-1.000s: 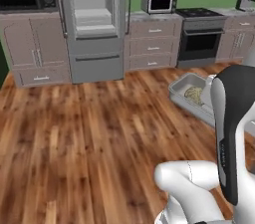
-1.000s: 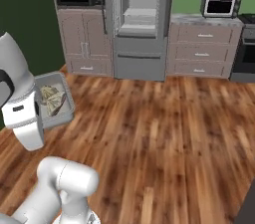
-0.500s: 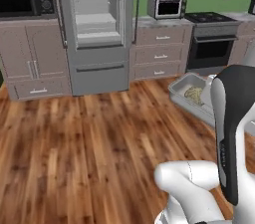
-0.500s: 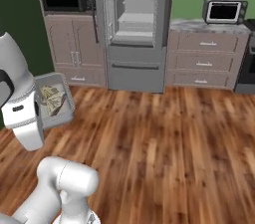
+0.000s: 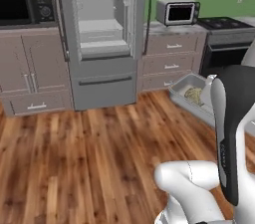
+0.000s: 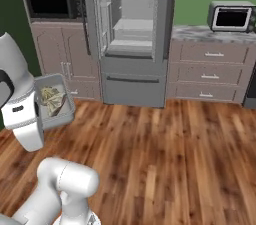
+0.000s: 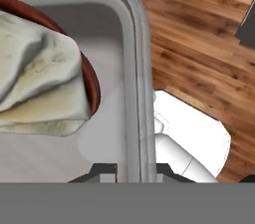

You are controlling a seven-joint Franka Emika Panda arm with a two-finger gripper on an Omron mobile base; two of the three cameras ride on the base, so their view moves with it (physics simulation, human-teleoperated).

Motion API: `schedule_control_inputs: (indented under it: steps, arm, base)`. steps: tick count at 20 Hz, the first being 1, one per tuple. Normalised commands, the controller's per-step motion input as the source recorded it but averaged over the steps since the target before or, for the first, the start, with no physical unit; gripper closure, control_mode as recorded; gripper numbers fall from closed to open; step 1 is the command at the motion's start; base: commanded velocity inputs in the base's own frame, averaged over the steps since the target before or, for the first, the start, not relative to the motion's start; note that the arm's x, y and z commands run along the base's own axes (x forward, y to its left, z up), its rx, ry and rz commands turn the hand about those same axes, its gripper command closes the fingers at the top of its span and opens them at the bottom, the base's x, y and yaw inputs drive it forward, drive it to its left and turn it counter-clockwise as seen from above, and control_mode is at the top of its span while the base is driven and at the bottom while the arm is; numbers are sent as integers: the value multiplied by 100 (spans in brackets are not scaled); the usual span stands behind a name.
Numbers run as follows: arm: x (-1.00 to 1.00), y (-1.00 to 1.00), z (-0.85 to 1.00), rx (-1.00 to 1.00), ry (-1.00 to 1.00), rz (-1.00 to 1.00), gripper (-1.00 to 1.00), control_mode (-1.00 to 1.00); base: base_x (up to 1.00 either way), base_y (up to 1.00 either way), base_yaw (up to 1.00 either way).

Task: Place two dumplings into each of the tupperware containers and then place the containers in the fridge.

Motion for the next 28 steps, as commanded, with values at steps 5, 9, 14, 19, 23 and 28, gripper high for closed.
schedule_control_inputs:
  steps: [5, 9, 14, 19, 23, 28]
  arm:
    - [0, 0, 0, 0, 0, 0, 100, 100]
    - [0, 0, 0, 0, 0, 0, 100, 100]
    - [0, 0, 0, 0, 0, 0, 100, 100]
    - [0, 0, 0, 0, 0, 0, 100, 100]
    - [0, 0, 0, 0, 0, 0, 100, 100]
    - [0, 0, 0, 0, 0, 0, 100, 100]
  base:
    - [100, 17, 0]
    - [100, 35, 0]
    - [100, 69, 0]
    - [100, 18, 1]
    - [100, -14, 3]
    - [100, -22, 5]
